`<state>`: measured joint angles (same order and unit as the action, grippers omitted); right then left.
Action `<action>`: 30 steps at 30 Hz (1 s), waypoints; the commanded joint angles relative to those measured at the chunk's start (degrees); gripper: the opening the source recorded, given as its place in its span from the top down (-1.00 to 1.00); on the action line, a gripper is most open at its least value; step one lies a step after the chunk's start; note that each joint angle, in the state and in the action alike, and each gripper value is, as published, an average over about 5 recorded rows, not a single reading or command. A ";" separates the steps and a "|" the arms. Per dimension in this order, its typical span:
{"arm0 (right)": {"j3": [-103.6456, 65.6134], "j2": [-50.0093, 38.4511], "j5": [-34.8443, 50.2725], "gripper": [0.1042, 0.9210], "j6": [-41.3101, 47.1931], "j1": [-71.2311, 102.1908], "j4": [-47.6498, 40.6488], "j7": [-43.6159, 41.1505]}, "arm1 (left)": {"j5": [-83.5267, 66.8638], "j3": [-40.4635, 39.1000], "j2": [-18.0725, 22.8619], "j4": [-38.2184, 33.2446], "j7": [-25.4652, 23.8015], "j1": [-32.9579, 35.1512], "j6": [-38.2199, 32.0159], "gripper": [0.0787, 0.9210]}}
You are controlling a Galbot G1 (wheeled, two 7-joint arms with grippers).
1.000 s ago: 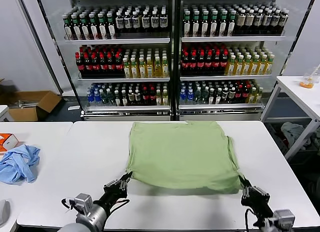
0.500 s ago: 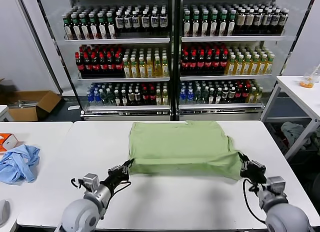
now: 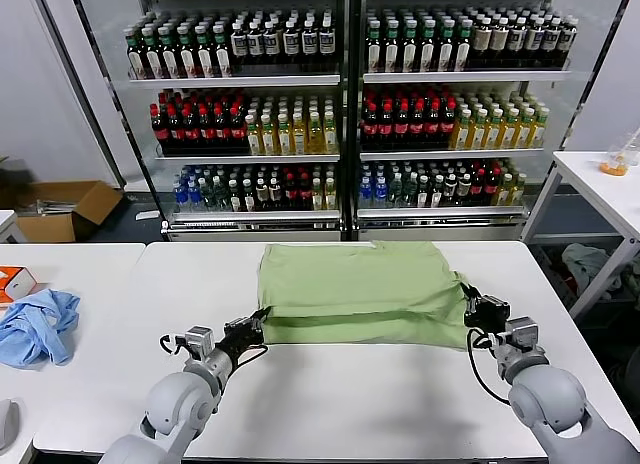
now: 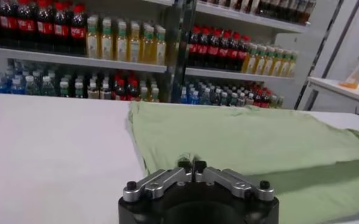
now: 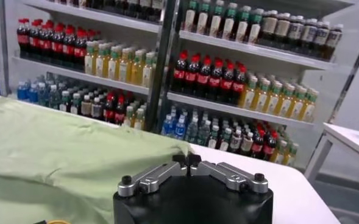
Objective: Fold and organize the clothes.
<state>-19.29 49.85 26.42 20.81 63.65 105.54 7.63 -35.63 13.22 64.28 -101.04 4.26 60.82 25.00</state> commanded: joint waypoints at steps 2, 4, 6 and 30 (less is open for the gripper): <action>0.28 0.27 -1.86 0.56 1.61 0.58 0.31 -1.54 | 2.44 0.14 0.24 -0.03 0.99 0.78 -0.09 0.80; -1.87 0.67 -1.90 0.43 1.52 3.20 1.73 -1.40 | 3.38 1.10 0.72 -1.62 1.75 2.86 -0.33 0.66; -4.55 0.97 -1.91 0.29 1.77 6.28 3.22 -1.31 | 4.48 2.07 1.41 -2.97 2.55 5.11 -0.67 0.53; -6.36 4.10 9.42 -0.54 11.52 9.61 -0.29 3.21 | 7.84 1.04 3.99 0.31 3.66 6.23 -0.55 -0.30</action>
<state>-26.52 53.46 33.07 30.06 73.54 106.24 10.37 -28.57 14.46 67.94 -101.36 7.91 66.62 24.36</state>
